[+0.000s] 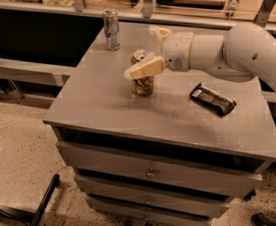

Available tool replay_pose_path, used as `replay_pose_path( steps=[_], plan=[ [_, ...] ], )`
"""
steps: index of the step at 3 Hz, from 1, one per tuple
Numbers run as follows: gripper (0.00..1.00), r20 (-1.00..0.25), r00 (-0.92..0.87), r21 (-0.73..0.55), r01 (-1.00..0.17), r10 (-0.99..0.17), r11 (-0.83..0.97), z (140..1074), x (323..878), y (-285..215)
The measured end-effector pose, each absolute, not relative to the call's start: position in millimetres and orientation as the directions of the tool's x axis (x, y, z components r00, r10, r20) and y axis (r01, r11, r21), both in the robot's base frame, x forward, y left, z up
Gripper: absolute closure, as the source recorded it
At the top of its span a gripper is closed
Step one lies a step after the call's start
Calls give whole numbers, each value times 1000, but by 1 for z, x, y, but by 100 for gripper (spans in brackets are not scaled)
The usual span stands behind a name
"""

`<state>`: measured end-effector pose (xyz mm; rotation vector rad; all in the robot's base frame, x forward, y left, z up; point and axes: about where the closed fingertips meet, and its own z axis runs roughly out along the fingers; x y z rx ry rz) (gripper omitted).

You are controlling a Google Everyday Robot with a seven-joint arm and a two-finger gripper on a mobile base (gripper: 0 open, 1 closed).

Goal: Knock orange can over

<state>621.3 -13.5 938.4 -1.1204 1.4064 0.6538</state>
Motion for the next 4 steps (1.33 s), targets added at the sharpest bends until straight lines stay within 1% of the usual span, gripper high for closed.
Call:
replay_pose_path(
  steps=[1, 3, 4],
  plan=[
    [0, -969, 108, -185, -911, -220, 368, 930, 618, -22],
    [0, -975, 80, -139, -947, -207, 289, 917, 607, -23],
    [0, -975, 80, -139, -947, -207, 289, 917, 607, -23]
  ],
)
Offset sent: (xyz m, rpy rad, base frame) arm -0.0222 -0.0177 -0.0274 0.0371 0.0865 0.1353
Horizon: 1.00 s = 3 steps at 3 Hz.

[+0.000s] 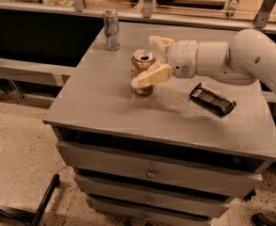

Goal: Knock orange can over

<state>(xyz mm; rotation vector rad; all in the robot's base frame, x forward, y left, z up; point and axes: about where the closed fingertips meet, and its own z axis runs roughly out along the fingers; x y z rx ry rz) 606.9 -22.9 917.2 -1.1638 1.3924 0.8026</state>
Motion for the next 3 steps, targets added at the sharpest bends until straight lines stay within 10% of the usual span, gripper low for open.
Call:
replay_pose_path(
  steps=[3],
  plan=[
    [64, -975, 83, -139, -951, -205, 275, 918, 605, -15]
  ],
)
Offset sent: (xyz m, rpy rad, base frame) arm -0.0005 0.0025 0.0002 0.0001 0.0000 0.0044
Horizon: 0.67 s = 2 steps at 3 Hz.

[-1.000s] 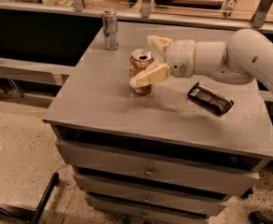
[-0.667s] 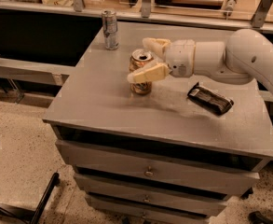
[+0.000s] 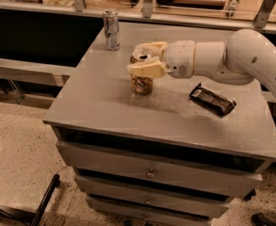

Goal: Knock orange can over

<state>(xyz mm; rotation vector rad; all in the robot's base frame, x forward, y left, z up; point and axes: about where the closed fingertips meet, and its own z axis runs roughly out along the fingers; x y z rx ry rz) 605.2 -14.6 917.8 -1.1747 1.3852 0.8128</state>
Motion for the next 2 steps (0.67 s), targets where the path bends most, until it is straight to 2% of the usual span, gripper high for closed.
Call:
replay_pose_path(
  steps=[1, 2],
  plan=[
    [87, -975, 84, -139, -953, -205, 271, 918, 605, -12],
    [100, -975, 85, -139, -954, -204, 266, 918, 604, -9]
  ],
)
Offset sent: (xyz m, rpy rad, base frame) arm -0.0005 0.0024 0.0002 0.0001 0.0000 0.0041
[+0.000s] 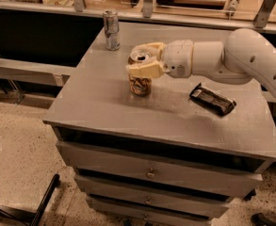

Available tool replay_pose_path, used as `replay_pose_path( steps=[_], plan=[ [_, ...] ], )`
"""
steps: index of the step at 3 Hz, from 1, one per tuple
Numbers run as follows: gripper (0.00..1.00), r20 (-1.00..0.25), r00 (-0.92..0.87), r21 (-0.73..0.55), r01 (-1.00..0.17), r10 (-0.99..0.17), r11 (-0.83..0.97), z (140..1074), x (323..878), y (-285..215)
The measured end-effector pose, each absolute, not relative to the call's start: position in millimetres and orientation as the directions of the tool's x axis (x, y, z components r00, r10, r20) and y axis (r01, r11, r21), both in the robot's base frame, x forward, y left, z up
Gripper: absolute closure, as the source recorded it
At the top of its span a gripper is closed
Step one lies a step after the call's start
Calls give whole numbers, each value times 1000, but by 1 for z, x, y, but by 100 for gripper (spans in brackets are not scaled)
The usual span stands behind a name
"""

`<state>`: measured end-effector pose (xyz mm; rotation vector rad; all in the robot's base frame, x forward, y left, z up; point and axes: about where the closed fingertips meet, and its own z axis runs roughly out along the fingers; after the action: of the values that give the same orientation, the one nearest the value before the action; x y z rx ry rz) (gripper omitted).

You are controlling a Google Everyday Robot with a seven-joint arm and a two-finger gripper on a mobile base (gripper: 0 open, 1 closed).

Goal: Knock orange can over

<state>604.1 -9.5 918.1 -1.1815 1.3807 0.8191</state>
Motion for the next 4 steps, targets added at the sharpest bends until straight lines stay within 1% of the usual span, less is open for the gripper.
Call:
replay_pose_path(
  steps=[1, 2, 3, 4],
  plan=[
    [100, -969, 94, -154, -955, -230, 255, 924, 605, -4],
    [100, -955, 123, -195, -946, -268, 258, 940, 609, -1],
    [100, -928, 178, -264, -934, -327, 241, 958, 613, 11],
    [100, -877, 214, -323, -925, -430, 199, 968, 612, 29]
  ],
)
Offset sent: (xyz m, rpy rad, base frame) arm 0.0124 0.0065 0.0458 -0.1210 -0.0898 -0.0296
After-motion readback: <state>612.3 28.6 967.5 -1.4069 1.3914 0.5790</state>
